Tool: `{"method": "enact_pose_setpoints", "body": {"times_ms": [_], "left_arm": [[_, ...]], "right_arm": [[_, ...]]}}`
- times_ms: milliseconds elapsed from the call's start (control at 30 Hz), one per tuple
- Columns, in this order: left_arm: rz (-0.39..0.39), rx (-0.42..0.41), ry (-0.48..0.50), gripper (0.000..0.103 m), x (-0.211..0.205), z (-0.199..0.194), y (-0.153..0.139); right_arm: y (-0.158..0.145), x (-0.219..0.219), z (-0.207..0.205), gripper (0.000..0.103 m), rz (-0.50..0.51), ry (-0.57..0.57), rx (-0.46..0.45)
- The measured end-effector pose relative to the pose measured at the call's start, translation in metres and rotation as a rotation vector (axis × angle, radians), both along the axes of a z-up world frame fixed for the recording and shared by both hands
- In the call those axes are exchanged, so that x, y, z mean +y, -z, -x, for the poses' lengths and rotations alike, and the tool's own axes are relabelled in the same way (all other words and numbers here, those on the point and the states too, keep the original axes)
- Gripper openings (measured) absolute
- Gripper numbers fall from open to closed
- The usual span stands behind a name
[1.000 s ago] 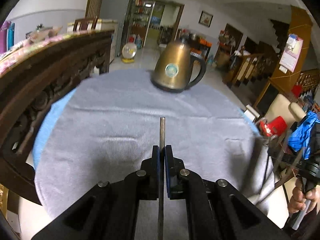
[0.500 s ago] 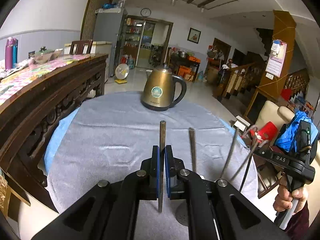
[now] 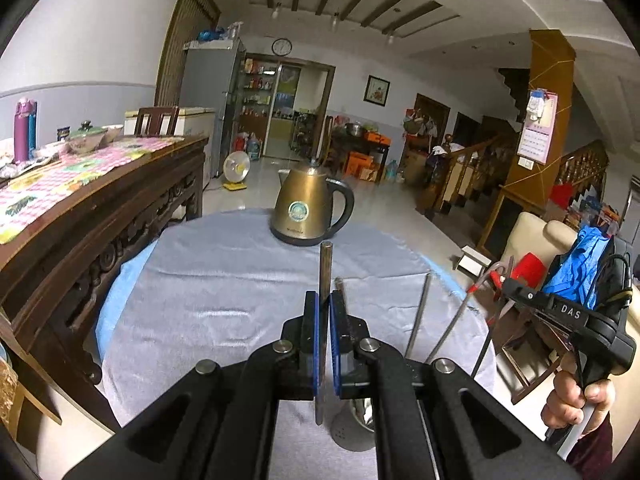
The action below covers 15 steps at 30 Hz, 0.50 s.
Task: Organize utensils
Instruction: 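Lift both held chopsticks and carry them over the metal cup, then lower both chopsticks into the metal cup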
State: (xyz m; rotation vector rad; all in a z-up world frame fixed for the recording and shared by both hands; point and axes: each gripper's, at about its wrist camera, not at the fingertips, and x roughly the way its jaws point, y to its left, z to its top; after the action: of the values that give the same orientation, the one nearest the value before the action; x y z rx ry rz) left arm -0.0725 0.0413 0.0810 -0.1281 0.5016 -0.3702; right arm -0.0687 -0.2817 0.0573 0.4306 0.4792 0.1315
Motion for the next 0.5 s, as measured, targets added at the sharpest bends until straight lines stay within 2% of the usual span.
{"method": "enact_pose_setpoints", "body": {"times_ms": [233, 500], "left_arm": [[0.019, -0.040, 0.019, 0.005, 0.000, 0.018, -0.022], [0.048, -0.085, 0.034, 0.005, 0.002, 0.031, -0.042]], "right_arm": [[-0.031, 0.001, 0.022, 0.007, -0.064, 0.018, -0.126], [-0.045, 0.008, 0.023, 0.007, -0.120, 0.029, -0.186]]}}
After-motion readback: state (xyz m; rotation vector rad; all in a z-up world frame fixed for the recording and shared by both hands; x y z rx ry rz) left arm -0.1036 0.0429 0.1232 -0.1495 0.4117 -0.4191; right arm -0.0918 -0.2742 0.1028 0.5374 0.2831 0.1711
